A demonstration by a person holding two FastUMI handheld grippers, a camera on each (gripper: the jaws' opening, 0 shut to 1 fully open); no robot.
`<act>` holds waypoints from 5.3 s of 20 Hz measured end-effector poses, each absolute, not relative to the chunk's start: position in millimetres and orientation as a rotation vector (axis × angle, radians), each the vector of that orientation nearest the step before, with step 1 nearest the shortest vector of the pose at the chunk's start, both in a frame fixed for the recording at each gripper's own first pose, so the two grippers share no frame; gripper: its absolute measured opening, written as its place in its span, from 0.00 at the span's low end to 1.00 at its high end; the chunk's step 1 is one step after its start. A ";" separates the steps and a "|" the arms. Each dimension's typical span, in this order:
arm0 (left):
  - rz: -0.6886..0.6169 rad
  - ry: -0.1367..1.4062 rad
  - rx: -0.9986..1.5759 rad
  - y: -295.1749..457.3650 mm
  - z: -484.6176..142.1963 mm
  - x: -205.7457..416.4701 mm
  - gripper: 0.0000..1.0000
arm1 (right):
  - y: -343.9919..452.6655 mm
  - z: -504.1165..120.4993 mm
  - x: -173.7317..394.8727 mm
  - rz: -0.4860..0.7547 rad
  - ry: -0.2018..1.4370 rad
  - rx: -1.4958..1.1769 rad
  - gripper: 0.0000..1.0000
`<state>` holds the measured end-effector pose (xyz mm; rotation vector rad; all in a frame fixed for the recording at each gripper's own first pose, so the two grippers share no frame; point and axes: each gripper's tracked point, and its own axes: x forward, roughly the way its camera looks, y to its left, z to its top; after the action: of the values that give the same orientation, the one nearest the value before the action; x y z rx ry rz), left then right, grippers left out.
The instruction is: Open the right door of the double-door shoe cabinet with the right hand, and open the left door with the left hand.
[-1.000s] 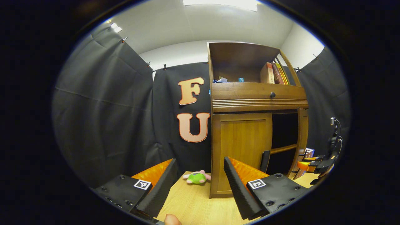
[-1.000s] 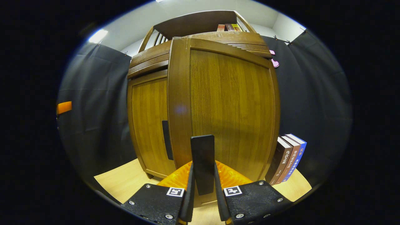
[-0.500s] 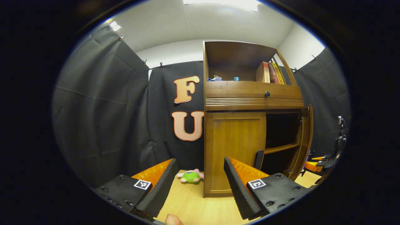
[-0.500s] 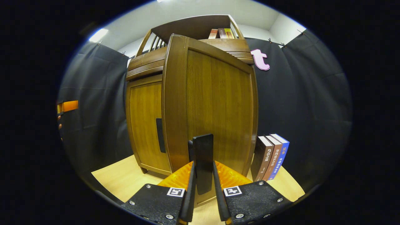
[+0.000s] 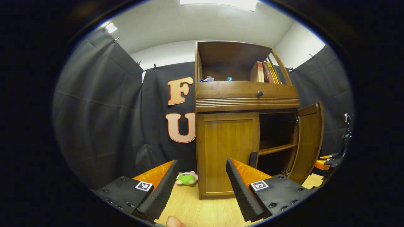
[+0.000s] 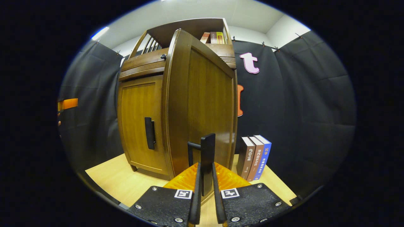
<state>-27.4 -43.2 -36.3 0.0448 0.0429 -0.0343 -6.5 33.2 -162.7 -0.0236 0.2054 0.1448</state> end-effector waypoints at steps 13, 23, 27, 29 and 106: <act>-0.061 0.066 0.042 -76.3 -43.7 -16.1 0.95 | -47.9 -157.4 -23.2 0.032 0.206 -0.006 0.08; -0.097 0.072 0.035 -113.8 -52.8 -5.9 0.95 | -105.3 -152.7 -28.8 -0.037 0.192 0.020 0.18; -0.117 0.069 0.032 -133.9 -55.9 2.3 0.95 | -108.5 -146.4 -41.9 -0.023 0.180 0.046 0.04; -0.123 0.072 0.031 -143.0 -61.6 9.2 0.95 | -112.6 -144.5 -46.1 -0.043 0.165 0.014 0.05; -0.367 0.216 0.023 -146.0 -171.9 30.7 0.28 | -23.6 -98.4 -65.5 0.064 0.058 0.001 0.91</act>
<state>30.7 -146.0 -171.9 0.0225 0.2165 -0.3670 -65.5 -23.6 -98.4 0.0013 0.0582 0.0642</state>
